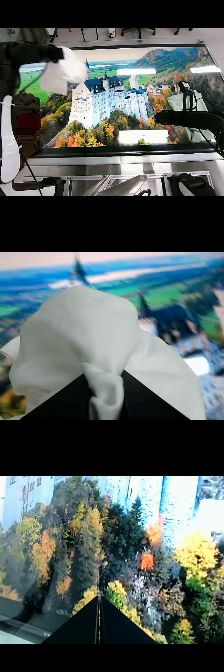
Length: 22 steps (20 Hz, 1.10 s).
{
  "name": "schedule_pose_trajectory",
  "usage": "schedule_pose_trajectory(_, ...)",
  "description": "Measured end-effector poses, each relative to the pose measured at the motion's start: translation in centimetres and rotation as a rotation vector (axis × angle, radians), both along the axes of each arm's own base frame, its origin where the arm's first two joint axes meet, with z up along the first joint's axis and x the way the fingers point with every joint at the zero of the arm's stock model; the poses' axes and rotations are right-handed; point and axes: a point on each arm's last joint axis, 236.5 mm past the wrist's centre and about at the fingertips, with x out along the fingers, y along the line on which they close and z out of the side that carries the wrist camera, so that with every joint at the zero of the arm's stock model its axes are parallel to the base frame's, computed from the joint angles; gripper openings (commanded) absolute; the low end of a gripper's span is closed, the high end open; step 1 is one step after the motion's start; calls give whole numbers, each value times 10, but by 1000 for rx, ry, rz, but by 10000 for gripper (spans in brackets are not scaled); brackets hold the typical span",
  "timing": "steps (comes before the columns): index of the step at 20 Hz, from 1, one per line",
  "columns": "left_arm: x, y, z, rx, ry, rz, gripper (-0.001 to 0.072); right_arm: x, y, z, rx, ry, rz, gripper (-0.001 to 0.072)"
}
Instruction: Fold the shirts.
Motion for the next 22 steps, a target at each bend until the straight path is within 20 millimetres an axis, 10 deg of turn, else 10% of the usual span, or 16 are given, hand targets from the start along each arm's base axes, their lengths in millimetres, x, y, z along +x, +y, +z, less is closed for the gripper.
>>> schedule_pose_trajectory(5,-106,-143,-105,-37,322,-262,47,0,0,0,0,0,0,18)
schedule_pose_trajectory(7,-141,-178,-148,-28,420,-311,637,0,0,0,0,0,0,18)
schedule_pose_trajectory(10,-169,-202,-184,-20,509,-324,691,0,0,0,0,0,0,18)
schedule_pose_trajectory(16,-167,-142,-152,-25,601,-213,692,2,5,4,29,-8,-6,20)
schedule_pose_trajectory(17,-171,-124,-151,-20,627,-185,691,2,6,5,38,-7,-6,61)
schedule_pose_trajectory(19,-193,-88,-165,-12,704,-125,691,2,9,4,50,2,-7,429)
schedule_pose_trajectory(22,-232,-63,-210,-97,809,-57,691,6,8,-13,43,56,-9,429)
